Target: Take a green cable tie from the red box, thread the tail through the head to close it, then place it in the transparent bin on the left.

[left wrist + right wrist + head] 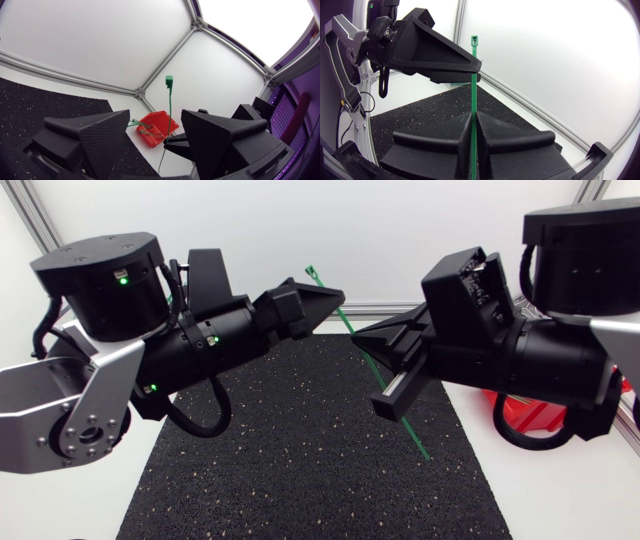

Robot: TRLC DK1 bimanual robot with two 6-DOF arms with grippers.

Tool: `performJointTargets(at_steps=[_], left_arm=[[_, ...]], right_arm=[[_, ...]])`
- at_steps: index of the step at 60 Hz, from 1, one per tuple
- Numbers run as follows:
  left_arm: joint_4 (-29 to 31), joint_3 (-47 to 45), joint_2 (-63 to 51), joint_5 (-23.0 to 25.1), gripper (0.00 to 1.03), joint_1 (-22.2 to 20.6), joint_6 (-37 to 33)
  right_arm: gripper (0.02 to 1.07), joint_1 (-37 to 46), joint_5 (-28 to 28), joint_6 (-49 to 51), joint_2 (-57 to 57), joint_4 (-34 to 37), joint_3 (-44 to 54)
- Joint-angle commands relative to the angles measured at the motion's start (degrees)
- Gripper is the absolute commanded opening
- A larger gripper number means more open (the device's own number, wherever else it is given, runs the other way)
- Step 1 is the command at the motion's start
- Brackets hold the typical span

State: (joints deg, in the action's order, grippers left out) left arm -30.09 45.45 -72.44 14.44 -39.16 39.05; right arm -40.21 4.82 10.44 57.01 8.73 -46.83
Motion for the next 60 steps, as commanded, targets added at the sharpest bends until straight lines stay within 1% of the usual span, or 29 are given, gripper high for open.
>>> performJointTargets(at_steps=[1, 5, 7, 12, 13, 20, 22, 25, 31, 32, 35, 38, 41, 47, 60], left_arm=[[-1.3, 1.9, -0.8, -0.5, 0.58, 0.5, 1.2], [-1.4, 2.0, -0.8, -0.5, 0.57, 0.6, 1.2], [-1.4, 2.0, -0.8, -0.5, 0.53, 0.6, 1.2], [-1.7, 2.0, -0.8, -0.5, 0.38, 0.7, 1.2], [-1.7, 2.1, -0.8, -0.5, 0.36, 0.7, 1.3], [-1.7, 2.1, -0.7, -0.5, 0.35, 0.9, 1.5], [-1.7, 2.1, -0.7, -0.5, 0.33, 0.9, 1.6], [-1.7, 2.0, -0.6, -0.5, 0.24, 0.9, 1.8], [-1.7, 1.9, -0.6, -0.5, 0.22, 0.7, 2.1], [-1.7, 1.9, -0.6, -0.5, 0.20, 0.7, 2.1], [-1.7, 1.9, -0.6, -0.5, 0.19, 0.7, 2.1], [-1.7, 1.9, -0.5, -0.5, 0.11, 0.7, 2.3], [-1.7, 1.9, -0.5, -0.5, 0.06, 0.8, 2.4], [-1.7, 2.0, -0.5, -0.5, 0.04, 0.8, 2.4], [0.0, 2.7, -0.5, -0.4, 0.04, 1.4, 2.1]], right_arm=[[0.08, -0.4, 0.1, -1.2, 0.9, -0.9, 0.3], [0.08, -0.4, 0.1, -1.2, 1.0, -0.9, 0.4], [0.08, -0.4, 0.1, -1.1, 1.1, -0.9, 0.3], [0.08, -0.6, 0.1, -1.1, 1.5, -0.9, 0.3], [0.08, -0.7, 0.1, -1.1, 1.6, -0.9, 0.4], [0.08, -0.8, 0.1, -1.2, 2.0, -0.9, 0.2], [0.08, -0.8, 0.1, -1.2, 2.0, -0.9, 0.2], [0.08, -0.8, 0.0, -1.2, 2.1, -0.9, 0.2], [0.08, -0.8, -0.1, -1.2, 2.2, -1.0, 0.2], [0.08, -0.8, -0.1, -1.2, 2.2, -1.0, 0.2], [0.08, -0.8, -0.1, -1.2, 2.2, -1.0, 0.2], [0.08, -0.8, -0.2, -1.2, 2.2, -1.0, 0.2], [0.08, -0.8, -0.1, -1.2, 2.4, -1.0, 0.2], [0.08, -1.1, -0.2, -1.1, 2.7, -1.0, 0.2], [0.08, -1.6, -0.1, -0.7, 3.2, -0.7, 0.2]])
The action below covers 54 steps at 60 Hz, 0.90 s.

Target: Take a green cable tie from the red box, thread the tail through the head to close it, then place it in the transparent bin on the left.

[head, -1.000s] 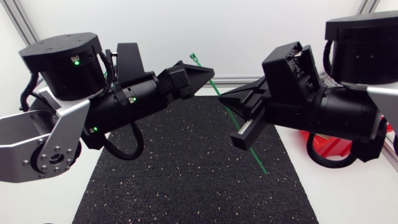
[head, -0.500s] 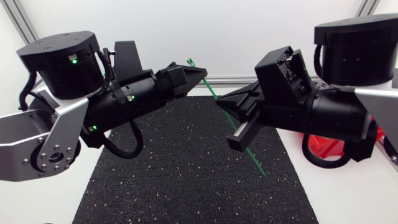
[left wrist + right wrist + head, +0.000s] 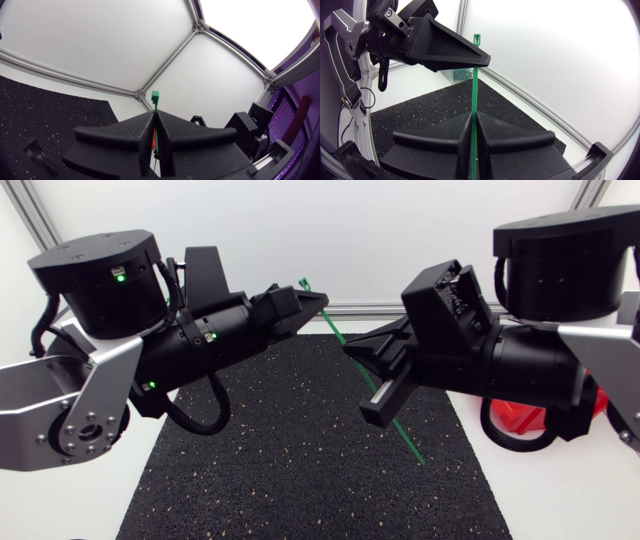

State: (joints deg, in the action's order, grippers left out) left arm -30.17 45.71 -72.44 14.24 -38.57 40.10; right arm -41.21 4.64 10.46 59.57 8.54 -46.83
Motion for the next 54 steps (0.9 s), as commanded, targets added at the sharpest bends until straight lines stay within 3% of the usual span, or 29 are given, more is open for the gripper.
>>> performJointTargets(at_steps=[1, 15, 24, 29, 40, 46, 54], left_arm=[[0.3, 2.5, -0.5, 0.0, 0.04, 0.9, 0.9], [4.2, 2.5, 0.8, 3.9, 0.04, 2.8, -0.9], [7.0, 2.0, 2.5, 9.6, 0.04, 4.8, -2.4], [8.4, 1.4, 3.0, 12.0, 0.04, 5.3, -4.1], [13.4, 0.6, 3.9, 20.2, 0.04, 6.5, -8.2], [13.1, -0.7, 4.4, 22.4, 0.04, 6.8, -10.2], [12.8, -1.6, 5.1, 26.6, 0.04, 8.0, -10.7]], right_arm=[[0.08, -0.5, 0.1, -0.7, 0.6, -0.4, 0.2], [0.32, 0.8, 1.6, 0.9, -0.6, 1.1, 0.6], [0.54, 1.7, 4.7, 2.4, -1.7, 3.2, 0.6], [0.62, 1.7, 6.2, 3.7, -1.8, 4.3, 0.3], [0.63, 3.7, 11.8, 5.6, -1.9, 6.1, 0.0], [0.63, 5.3, 14.8, 7.1, -1.4, 8.4, -0.4], [0.67, 7.7, 23.6, 9.0, 0.3, 13.4, -1.0]])
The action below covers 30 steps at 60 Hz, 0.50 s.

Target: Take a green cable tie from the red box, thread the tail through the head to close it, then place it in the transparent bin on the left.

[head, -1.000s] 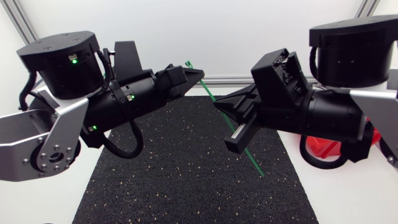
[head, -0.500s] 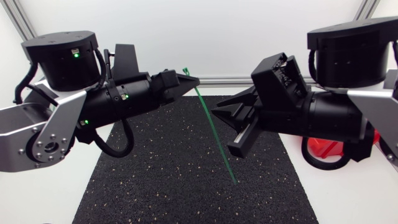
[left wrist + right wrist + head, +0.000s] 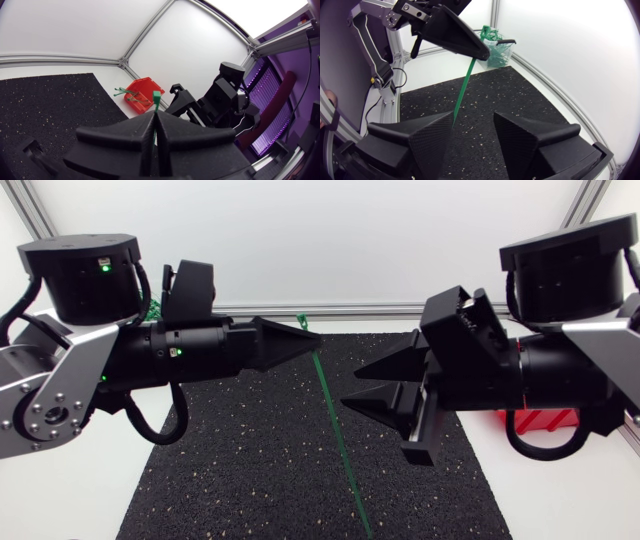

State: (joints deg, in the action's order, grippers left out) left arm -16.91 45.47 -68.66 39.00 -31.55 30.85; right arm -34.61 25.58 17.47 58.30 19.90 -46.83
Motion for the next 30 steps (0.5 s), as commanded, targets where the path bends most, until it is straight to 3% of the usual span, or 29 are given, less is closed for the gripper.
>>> performJointTargets(at_steps=[1, 12, 24, 30], left_arm=[[-0.4, -1.4, 1.3, 2.4, 0.04, 1.0, -1.5], [0.7, -1.4, 1.0, 5.5, 0.04, 1.1, -5.3], [6.2, 0.5, -0.2, 7.3, 0.04, -0.2, -11.9], [7.1, 0.8, -0.2, 8.3, 0.04, -0.9, -12.1]], right_arm=[[0.69, 1.2, 3.3, 2.1, 2.0, 2.9, -1.2], [0.80, 1.9, 8.4, 2.4, 3.9, 5.7, -1.8], [0.80, 2.2, 10.0, 2.5, 5.8, 4.9, -4.1], [0.78, 3.8, 17.0, 2.5, 8.4, 6.4, -6.3]])
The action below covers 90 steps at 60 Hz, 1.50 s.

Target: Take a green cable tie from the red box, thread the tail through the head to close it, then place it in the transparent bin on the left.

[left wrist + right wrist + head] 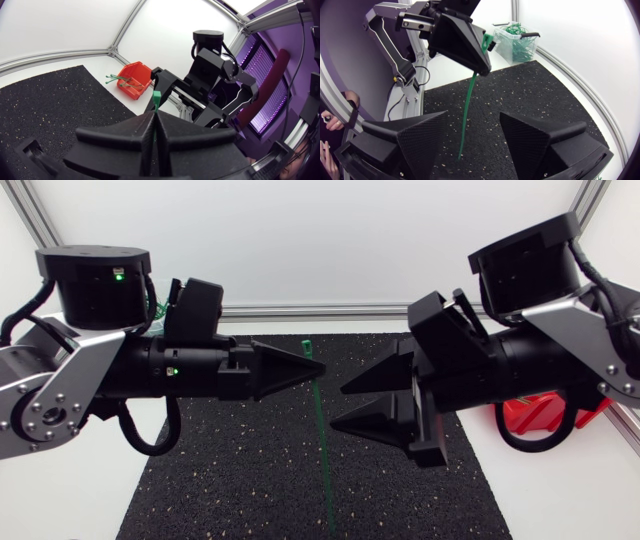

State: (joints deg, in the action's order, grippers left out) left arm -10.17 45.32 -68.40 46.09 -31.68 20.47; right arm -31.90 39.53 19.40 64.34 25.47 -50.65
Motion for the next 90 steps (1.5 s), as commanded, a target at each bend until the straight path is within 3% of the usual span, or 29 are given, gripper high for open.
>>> performJointTargets(at_steps=[1, 15, 32, 40, 72, 80, 90], left_arm=[[0.3, 1.0, -0.5, 1.2, 0.04, -1.0, -1.7], [2.0, 2.7, -0.3, 3.9, 0.04, -2.6, -1.1], [2.3, 2.9, -0.4, 5.2, 0.04, -2.2, -0.8], [2.3, 3.0, -0.5, 5.6, 0.03, -1.6, -0.8], [0.9, 3.5, -1.2, 5.7, 0.06, -0.8, 1.4], [0.9, 3.4, -1.1, 5.7, 0.37, -0.5, 1.8], [0.8, 3.5, -1.2, 5.6, 0.54, -0.5, 1.9]], right_arm=[[0.78, 1.1, 3.9, 0.6, 2.9, 1.3, -2.8], [0.54, 4.1, 16.5, 0.4, 8.4, 4.0, -5.6], [0.26, 4.4, 19.7, 1.0, 8.7, 3.9, -4.3], [0.08, 4.1, 19.7, 1.0, 8.9, 3.8, -4.2], [0.08, 3.9, 19.7, 0.9, 9.0, 4.2, -3.3], [0.08, 4.0, 19.8, 0.9, 8.8, 4.3, -3.0], [0.08, 6.1, 21.5, 0.6, 8.2, 4.4, -2.7]])
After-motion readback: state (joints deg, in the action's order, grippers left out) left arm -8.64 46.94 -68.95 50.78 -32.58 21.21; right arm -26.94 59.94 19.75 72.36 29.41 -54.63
